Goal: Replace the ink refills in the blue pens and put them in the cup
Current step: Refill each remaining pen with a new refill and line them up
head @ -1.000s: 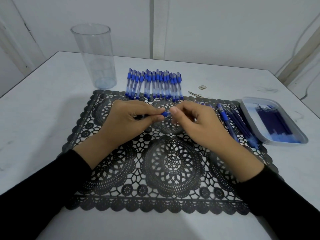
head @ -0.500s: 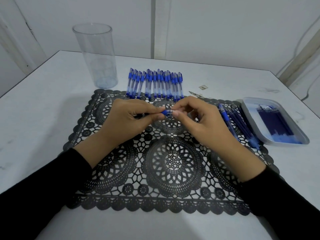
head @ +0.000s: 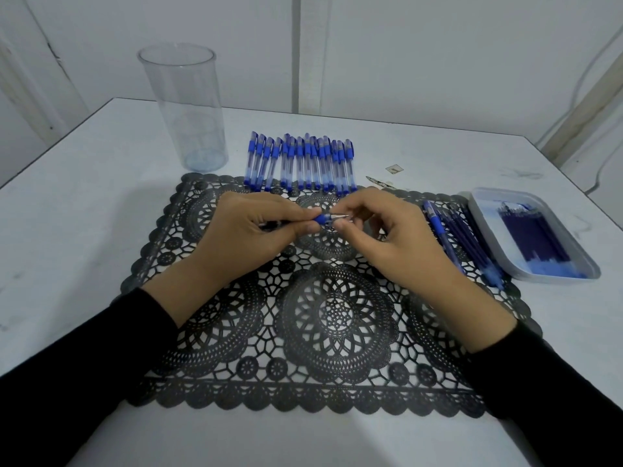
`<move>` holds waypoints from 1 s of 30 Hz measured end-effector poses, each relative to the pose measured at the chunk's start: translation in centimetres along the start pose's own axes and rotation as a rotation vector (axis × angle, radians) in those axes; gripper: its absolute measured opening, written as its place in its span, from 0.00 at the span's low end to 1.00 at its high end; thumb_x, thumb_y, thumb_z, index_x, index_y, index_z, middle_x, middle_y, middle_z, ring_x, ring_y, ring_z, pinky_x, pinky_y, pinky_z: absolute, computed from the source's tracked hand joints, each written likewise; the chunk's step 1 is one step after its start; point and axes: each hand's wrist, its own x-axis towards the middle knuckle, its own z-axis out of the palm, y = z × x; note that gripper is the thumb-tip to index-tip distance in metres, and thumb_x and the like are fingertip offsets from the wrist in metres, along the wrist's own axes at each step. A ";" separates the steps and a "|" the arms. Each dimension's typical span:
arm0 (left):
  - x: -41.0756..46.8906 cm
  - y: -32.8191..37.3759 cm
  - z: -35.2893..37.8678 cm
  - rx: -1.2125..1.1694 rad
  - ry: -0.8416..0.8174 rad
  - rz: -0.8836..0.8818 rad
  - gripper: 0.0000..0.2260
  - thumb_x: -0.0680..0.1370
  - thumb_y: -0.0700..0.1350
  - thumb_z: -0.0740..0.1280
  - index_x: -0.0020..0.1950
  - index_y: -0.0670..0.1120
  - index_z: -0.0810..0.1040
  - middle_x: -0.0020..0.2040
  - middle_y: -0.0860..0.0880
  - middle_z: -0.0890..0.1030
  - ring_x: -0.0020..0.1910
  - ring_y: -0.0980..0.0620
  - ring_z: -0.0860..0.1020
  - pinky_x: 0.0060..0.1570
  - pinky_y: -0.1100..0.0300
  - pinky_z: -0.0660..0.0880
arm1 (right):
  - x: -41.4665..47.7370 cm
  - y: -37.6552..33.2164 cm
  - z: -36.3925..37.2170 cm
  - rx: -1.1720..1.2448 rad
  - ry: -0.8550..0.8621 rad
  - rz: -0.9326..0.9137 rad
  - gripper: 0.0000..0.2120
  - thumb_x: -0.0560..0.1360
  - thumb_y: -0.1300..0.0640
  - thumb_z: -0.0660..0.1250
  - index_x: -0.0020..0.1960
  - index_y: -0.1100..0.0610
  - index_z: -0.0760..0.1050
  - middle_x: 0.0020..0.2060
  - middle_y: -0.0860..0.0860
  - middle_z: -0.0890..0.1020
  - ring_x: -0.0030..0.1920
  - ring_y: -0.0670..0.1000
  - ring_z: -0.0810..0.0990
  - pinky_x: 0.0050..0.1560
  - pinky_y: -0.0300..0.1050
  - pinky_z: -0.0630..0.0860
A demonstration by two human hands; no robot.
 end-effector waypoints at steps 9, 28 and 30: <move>0.0 0.0 0.0 0.010 -0.002 0.009 0.12 0.73 0.43 0.76 0.55 0.42 0.83 0.47 0.50 0.85 0.43 0.59 0.84 0.44 0.63 0.81 | 0.0 0.1 0.1 -0.022 0.041 -0.050 0.06 0.76 0.58 0.71 0.52 0.56 0.81 0.40 0.42 0.80 0.37 0.44 0.76 0.40 0.31 0.70; -0.1 -0.9 -0.6 0.051 -0.011 -0.133 0.14 0.73 0.41 0.76 0.57 0.44 0.83 0.49 0.53 0.85 0.47 0.61 0.84 0.49 0.65 0.80 | 0.9 3.4 -0.5 -0.442 -0.043 -0.016 0.17 0.77 0.51 0.68 0.65 0.52 0.77 0.57 0.48 0.81 0.58 0.52 0.77 0.61 0.57 0.73; -0.1 -1.1 -0.8 0.056 -0.005 -0.163 0.13 0.73 0.42 0.76 0.57 0.44 0.83 0.49 0.54 0.85 0.46 0.63 0.83 0.49 0.68 0.79 | 1.0 3.7 -0.2 -0.519 -0.072 -0.009 0.16 0.77 0.50 0.68 0.64 0.51 0.78 0.58 0.49 0.82 0.57 0.54 0.76 0.59 0.62 0.72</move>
